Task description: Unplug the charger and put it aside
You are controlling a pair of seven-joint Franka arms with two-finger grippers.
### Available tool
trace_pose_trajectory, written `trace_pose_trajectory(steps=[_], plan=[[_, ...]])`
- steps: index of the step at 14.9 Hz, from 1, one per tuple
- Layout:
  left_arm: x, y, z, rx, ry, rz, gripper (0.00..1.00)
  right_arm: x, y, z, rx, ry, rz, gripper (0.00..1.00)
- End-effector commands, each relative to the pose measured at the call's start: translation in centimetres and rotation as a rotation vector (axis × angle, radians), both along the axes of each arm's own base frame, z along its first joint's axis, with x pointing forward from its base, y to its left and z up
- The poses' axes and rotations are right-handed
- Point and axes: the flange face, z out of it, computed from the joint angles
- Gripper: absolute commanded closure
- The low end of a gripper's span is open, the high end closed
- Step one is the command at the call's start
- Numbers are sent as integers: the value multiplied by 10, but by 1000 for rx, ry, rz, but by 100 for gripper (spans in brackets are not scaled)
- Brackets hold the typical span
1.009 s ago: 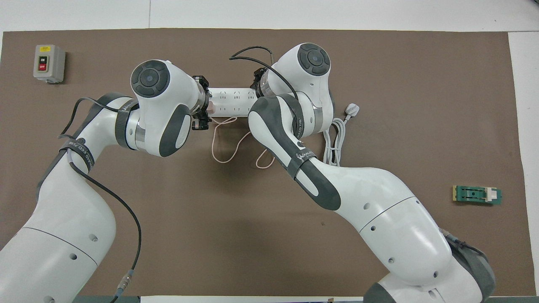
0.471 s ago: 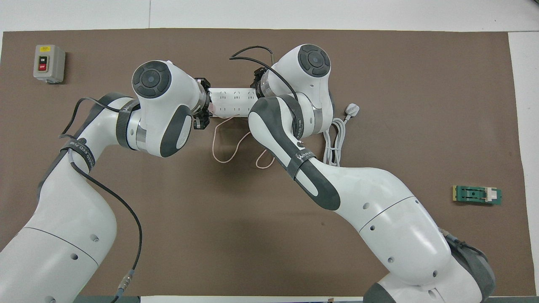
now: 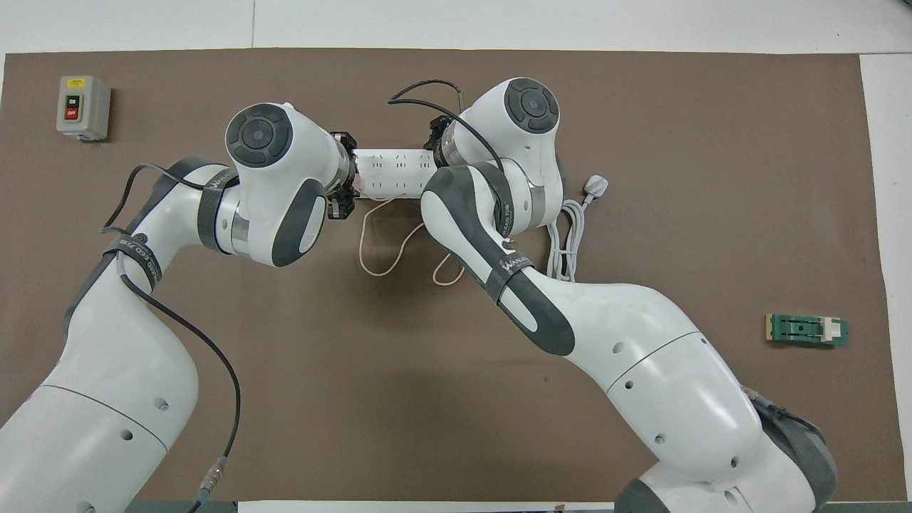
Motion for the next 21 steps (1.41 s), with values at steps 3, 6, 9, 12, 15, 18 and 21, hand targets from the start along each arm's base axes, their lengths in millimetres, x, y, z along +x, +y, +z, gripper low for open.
trace_pose_trajectory(steps=[3,6,9,12,15,18,21], plan=[[-8,-10,-10,6,-19,-13,100,-6,2,-19,17,-25,6,0],[-8,-10,-10,7,-20,-14,100,-6,2,-19,16,-25,7,0],[-8,-10,-9,7,-21,-14,100,-7,2,-20,13,-18,11,18],[-7,-9,-9,7,-21,-12,100,-6,2,-18,16,-20,10,33],[-7,-9,-9,5,-24,-12,100,-6,2,-18,17,-22,7,34],[-7,-9,-9,6,-24,-14,100,-6,2,-18,23,-24,4,33],[-5,-7,-6,6,-23,-11,100,-6,3,-18,23,-26,5,33]])
